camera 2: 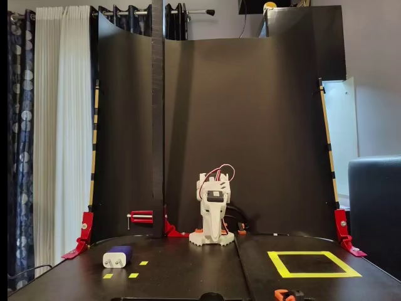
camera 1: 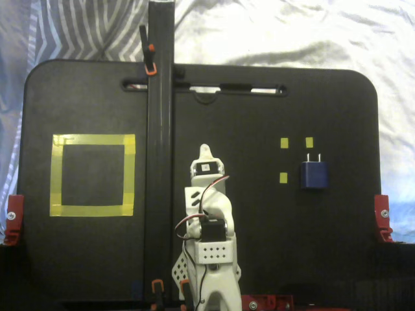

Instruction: Grasp a block and put it in the designated area.

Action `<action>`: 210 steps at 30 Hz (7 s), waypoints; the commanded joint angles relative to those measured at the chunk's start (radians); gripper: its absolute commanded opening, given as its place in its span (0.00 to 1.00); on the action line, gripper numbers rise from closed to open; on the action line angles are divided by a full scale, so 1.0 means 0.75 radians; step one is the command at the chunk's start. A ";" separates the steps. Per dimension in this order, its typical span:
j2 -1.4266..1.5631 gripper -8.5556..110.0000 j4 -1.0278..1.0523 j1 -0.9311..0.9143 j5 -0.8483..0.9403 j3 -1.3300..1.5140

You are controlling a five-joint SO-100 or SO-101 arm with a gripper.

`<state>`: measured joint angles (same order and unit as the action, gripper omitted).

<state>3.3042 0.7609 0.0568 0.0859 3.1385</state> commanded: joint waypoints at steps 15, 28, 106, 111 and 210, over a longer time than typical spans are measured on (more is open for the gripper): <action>0.008 0.07 0.002 0.004 0.002 0.004; 0.008 0.07 0.002 0.004 0.002 0.004; -1.299 0.07 0.595 -0.362 1.741 -1.293; -1.430 0.07 0.832 -0.487 2.074 -1.419; -2.833 0.31 0.495 -1.348 3.105 -2.217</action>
<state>1.1750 1.1351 -0.9603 2.4068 1.5018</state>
